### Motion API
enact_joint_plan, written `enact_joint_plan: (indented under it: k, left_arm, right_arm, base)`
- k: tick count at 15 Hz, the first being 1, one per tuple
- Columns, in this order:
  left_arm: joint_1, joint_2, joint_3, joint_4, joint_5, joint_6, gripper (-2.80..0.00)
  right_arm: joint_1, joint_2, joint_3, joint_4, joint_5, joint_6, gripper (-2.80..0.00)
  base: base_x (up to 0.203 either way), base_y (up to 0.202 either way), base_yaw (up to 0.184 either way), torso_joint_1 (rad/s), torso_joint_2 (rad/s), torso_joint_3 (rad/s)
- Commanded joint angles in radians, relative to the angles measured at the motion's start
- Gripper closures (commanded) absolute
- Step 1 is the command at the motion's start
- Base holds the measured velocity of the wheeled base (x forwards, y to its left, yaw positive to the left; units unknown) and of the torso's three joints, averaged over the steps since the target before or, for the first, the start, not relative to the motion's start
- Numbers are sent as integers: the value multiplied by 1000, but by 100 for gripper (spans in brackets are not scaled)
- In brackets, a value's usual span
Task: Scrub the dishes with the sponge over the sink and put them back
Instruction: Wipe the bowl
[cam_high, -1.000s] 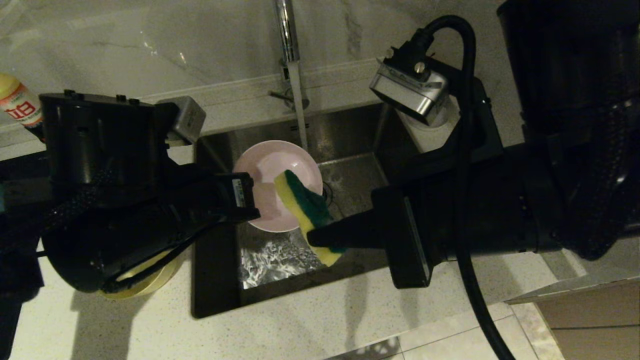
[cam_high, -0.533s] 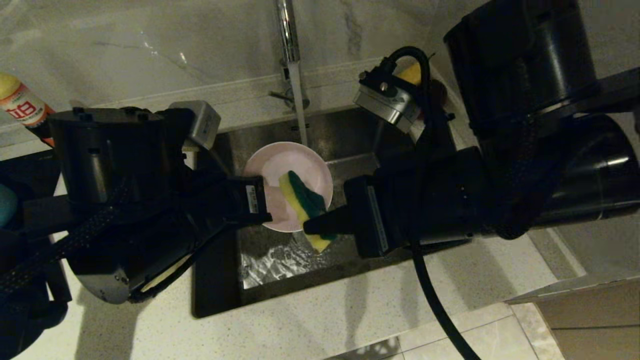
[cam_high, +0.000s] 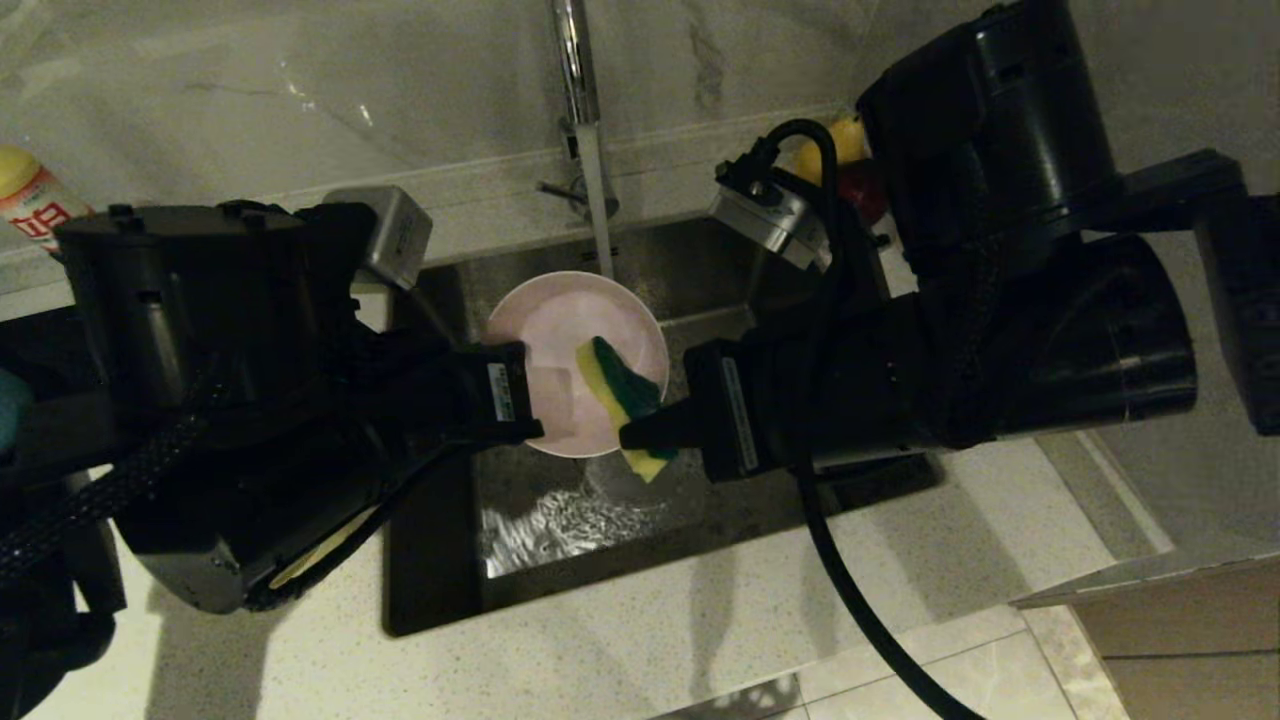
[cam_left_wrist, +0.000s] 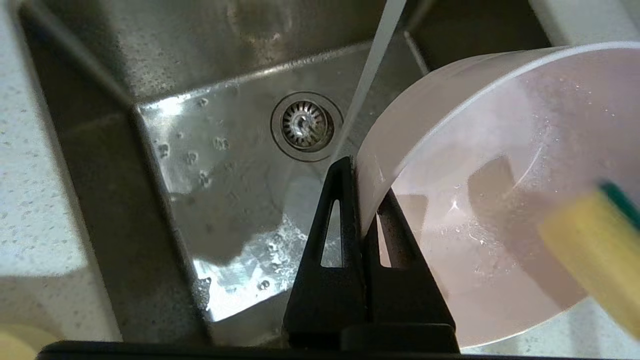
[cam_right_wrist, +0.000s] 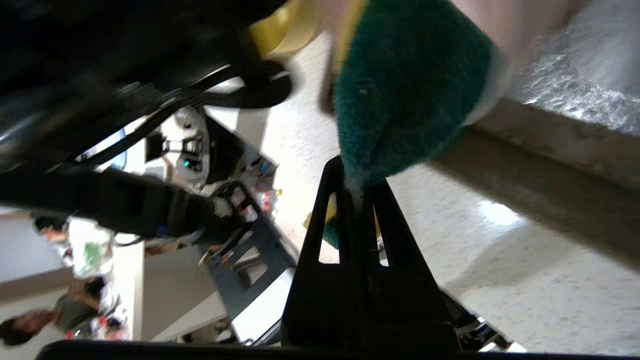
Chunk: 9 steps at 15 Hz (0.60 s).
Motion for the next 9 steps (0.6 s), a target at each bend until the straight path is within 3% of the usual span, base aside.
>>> enact_joint_plan:
  k: [1,6,9]
  left_arm:
    - [-11,-21,1,-2,3,1,0]
    - [-40,-33,15,-2,1,4,0]
    - [-51,-35,66,-28,5,45,0]
  right_arm:
    - [-35,28,-19,-2,4,-1,0]
    - [-51,62,-95,5,6,-1,0]
    - [-42,52,-116,11,9,0,0]
  base:
    - [0,0,0,0,0,0]
    - [0,0,0,0,0,0]
    - [0,0,0,0,0,0]
